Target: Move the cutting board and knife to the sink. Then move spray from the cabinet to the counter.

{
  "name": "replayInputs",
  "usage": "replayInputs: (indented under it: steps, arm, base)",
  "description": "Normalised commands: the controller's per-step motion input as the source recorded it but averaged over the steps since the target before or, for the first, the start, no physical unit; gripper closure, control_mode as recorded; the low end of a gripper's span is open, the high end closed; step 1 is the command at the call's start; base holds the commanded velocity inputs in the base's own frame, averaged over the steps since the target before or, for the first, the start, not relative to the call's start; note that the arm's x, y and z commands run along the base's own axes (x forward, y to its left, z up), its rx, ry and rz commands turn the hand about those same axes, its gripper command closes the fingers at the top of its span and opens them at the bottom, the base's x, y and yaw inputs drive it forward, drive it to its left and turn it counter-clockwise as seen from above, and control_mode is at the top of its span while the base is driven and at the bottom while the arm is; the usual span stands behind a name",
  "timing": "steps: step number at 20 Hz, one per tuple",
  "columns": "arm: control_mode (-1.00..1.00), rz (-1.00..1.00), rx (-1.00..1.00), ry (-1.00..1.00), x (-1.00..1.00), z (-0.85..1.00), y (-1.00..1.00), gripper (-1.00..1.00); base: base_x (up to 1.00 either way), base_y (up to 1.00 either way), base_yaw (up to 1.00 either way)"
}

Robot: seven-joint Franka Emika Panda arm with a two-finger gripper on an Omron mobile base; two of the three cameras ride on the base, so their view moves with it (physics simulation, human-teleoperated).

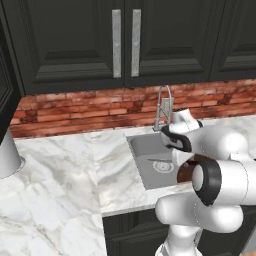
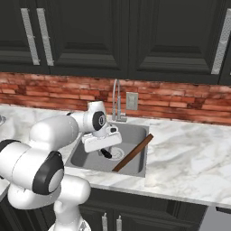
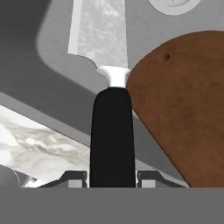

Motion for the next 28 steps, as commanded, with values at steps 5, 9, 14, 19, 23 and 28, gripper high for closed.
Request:
replayInputs:
  steps: [5,9,14,19,23,28]
  arm:
    - [-1.0,0.0,0.0,0.0,0.08,-0.11,-0.05,1.0]
    - [-1.0,0.0,0.0,0.0,0.05,-0.11,-0.01,1.0]
    - [-1.0,0.0,0.0,0.0,0.07,-0.19,0.0,1.0]
    - [-1.0,0.0,-0.01,-0.01,0.1,-0.25,0.0,1.0]
    - [-1.0,0.01,-0.02,-0.09,0.04,-0.27,0.0,1.0]
    - [-1.0,0.02,0.0,-0.07,0.1,-0.23,0.0,1.0]
  base:
    - [0.0,0.0,0.0]
    - [0.0,0.0,0.0]
    - [0.0,0.0,0.0]
    - [0.0,0.0,0.0]
    - [0.0,0.0,0.0]
    - [0.0,0.0,0.0]
